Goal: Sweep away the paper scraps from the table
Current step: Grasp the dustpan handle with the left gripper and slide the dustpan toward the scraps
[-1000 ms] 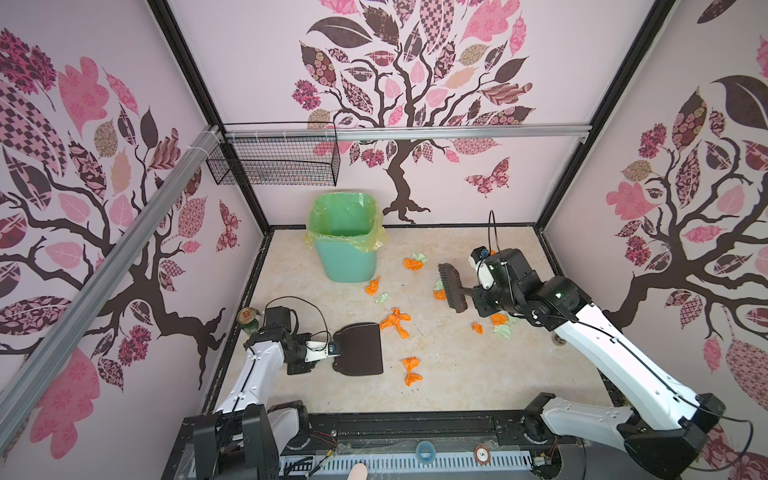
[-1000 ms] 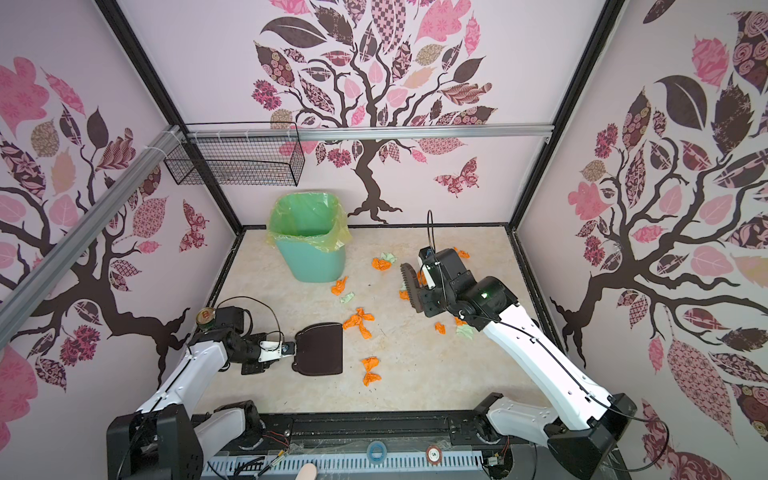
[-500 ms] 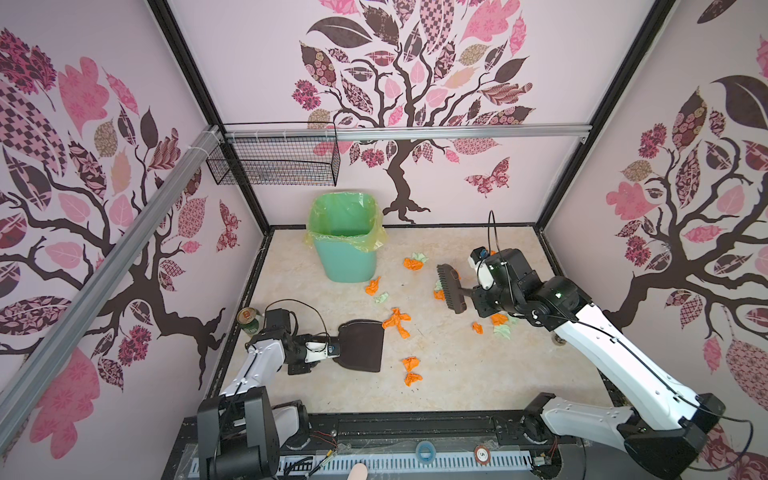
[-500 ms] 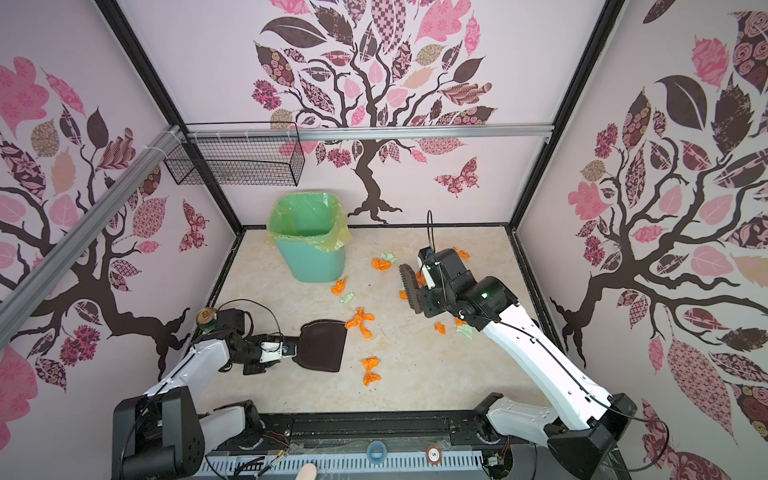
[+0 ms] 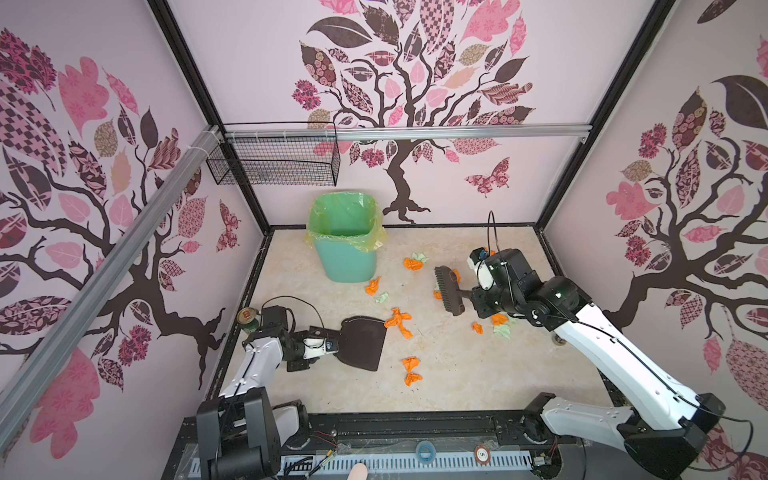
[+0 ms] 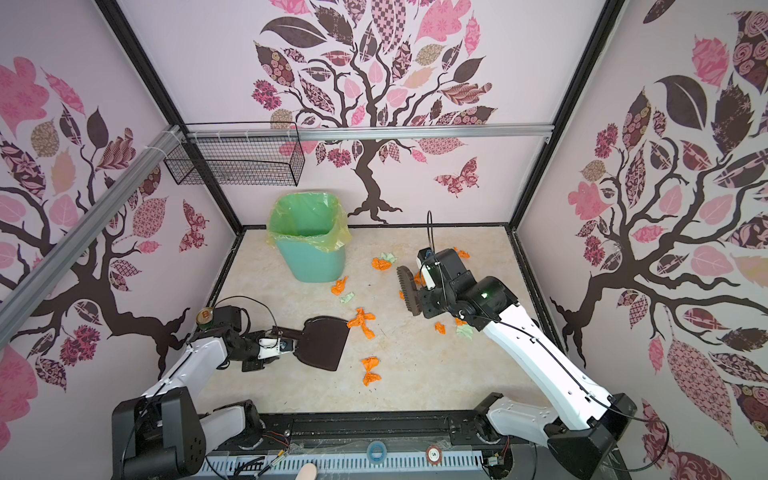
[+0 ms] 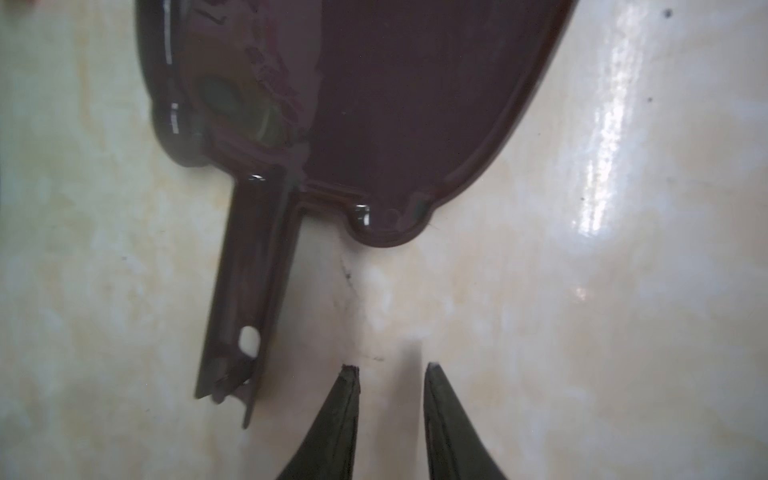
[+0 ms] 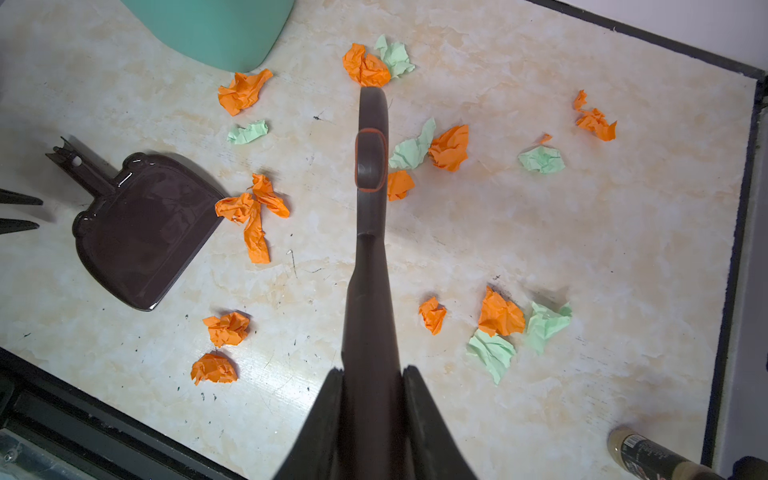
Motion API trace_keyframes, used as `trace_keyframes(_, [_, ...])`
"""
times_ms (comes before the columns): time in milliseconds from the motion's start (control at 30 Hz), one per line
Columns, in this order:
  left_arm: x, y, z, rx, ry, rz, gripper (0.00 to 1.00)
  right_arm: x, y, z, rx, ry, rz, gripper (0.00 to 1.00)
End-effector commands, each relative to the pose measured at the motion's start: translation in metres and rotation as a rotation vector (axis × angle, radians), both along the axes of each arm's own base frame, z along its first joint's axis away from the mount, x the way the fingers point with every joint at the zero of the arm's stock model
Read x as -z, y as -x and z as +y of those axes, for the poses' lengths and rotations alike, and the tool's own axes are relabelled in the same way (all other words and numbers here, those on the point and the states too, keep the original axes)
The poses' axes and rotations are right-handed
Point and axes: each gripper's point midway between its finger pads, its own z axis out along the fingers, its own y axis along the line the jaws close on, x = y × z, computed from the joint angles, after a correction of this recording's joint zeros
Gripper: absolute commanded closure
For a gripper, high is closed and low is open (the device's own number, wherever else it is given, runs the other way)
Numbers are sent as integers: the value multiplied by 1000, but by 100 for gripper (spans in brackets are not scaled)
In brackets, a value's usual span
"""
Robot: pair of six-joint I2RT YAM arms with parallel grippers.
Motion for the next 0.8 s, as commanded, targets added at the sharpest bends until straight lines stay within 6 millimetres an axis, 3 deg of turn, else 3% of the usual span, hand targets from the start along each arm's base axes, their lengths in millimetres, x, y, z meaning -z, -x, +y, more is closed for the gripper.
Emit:
trace_keyframes(0, [-21, -21, 0, 34, 9, -72, 66, -3, -3, 3, 10, -30, -9, 100])
trace_keyframes(233, [-7, -42, 17, 72, -57, -14, 63, -2, -2, 3, 11, -38, -9, 100])
trace_keyframes(600, [1, -54, 8, 135, -65, -59, 64, 1, -4, 4, 10, -26, 0, 100])
trace_keyframes(767, [7, -47, 4, 162, -63, -40, 66, 0, -6, 6, 7, -29, 0, 100])
